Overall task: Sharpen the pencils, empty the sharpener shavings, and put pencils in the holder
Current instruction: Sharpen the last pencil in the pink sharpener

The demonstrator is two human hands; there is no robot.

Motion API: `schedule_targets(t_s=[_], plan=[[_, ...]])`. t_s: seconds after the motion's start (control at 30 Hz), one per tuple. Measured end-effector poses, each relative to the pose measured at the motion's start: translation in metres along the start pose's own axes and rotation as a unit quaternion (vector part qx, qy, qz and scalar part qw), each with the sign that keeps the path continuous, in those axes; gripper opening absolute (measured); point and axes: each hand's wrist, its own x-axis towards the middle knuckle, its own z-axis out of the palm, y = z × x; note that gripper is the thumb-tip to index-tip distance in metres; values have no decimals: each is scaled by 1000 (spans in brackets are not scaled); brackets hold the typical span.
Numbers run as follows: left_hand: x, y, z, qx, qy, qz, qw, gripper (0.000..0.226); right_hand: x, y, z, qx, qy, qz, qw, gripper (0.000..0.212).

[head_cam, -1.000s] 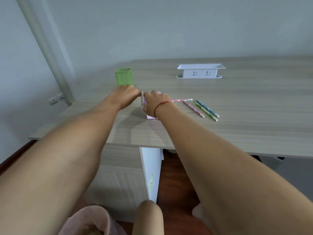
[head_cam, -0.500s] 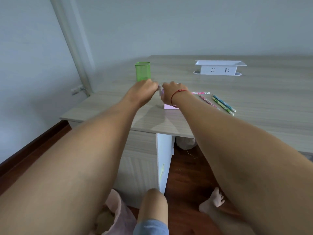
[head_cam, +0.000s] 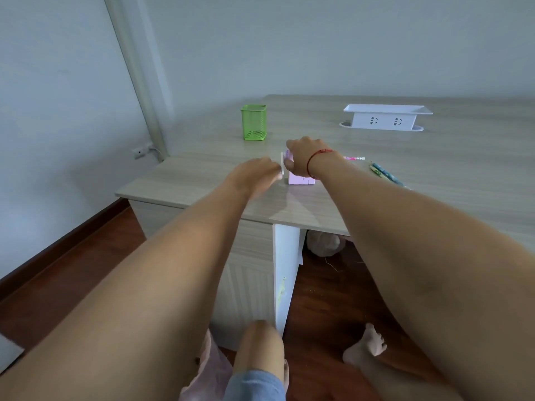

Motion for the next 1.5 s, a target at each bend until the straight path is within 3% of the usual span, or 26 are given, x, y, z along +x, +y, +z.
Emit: schedule_targets(t_s=[0.27, 0.53, 0.73, 0.87, 1.23, 1.5], plan=[[24, -4, 31, -15, -60, -19, 998, 27, 1, 3, 5, 4, 21, -26, 999, 37], [48, -22, 20, 8, -66, -15, 998, 28, 1, 2, 6, 3, 13, -23, 1000, 38], [62, -38, 9, 6, 6, -23, 1000, 21, 0, 2, 5, 13, 21, -4, 1000, 39], [67, -39, -6, 68, 64, 16, 995, 28, 2, 2, 0, 12, -2, 9, 1000, 39], [54, -37, -14, 19, 101, -19, 995, 23, 0, -5, -4, 0, -9, 31, 999, 39], [32, -24, -15, -54, 125, -35, 990, 34, 0, -4, -5, 1, 0, 18, 1000, 42]])
